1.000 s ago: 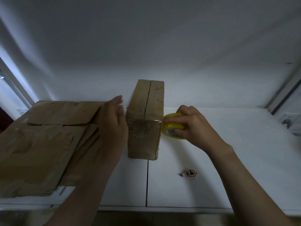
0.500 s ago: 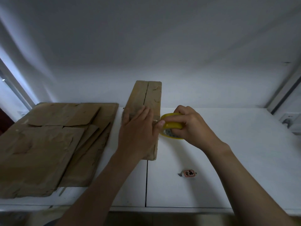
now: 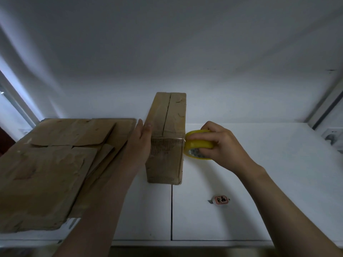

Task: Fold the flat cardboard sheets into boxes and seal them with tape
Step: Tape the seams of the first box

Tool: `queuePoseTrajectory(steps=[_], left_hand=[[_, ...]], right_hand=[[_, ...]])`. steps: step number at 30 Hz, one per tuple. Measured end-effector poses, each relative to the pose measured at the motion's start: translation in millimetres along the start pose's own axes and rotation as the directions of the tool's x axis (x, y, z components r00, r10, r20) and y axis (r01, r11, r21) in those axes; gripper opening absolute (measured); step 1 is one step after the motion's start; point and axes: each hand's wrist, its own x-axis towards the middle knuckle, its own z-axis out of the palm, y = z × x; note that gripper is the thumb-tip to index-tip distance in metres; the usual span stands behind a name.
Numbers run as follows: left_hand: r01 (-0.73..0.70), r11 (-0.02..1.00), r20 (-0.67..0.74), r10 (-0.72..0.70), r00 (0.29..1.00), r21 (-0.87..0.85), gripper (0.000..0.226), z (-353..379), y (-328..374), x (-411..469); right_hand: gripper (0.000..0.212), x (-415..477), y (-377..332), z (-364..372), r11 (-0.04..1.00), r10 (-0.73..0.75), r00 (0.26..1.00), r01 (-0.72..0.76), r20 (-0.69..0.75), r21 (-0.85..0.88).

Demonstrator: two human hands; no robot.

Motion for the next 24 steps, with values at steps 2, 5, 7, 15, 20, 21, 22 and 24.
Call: queuePoseTrajectory(steps=[2,5,7,15,20,21,22,24], left_hand=[[0.002,1.000,0.006,-0.002,1.000,0.002,0.068,-1.4,-1.2,-1.5],[-0.111,0.989,-0.011,0.112,0.994,0.095,0.078,-4.6,-0.6,-11.4],[-0.133,0.977,-0.006,0.136,0.991,0.164,0.102,-7.1,-2.9,-19.1],[-0.210,0.936,-0.070,0.239,0.969,0.282,0.116,-18.6,-12.9,-29.7],[-0.251,0.944,-0.102,0.277,0.955,0.214,0.082,-24.0,-23.2,-28.4],[-0.247,0.954,-0.090,0.265,0.960,0.173,0.081,-26.5,-27.5,-27.3],[-0.240,0.962,-0.082,0.252,0.964,0.131,0.080,-29.6,-32.3,-25.6],[-0.250,0.964,-0.070,0.257,0.964,0.093,0.076,-35.2,-39.9,-25.2]], right_hand=[[0.048,0.8,-2.9,0.0,0.999,0.017,1.000,-0.017,0.000,0.042],[0.047,-0.1,-8.6,-5.1,0.998,0.016,1.000,-0.017,0.023,0.067],[0.053,-2.5,-13.7,-9.0,0.999,0.007,0.998,-0.009,0.063,0.031],[0.093,-1.4,-58.9,-4.7,0.952,0.211,0.965,-0.167,0.154,-0.255],[0.078,7.7,-73.1,27.0,0.845,0.215,0.968,-0.251,-0.130,-0.472],[0.073,8.8,-72.0,28.2,0.845,0.216,0.967,-0.254,-0.134,-0.471],[0.069,9.7,-70.3,27.5,0.850,0.222,0.966,-0.258,-0.130,-0.460],[0.064,11.7,-67.9,23.9,0.865,0.247,0.964,-0.267,-0.103,-0.425]])
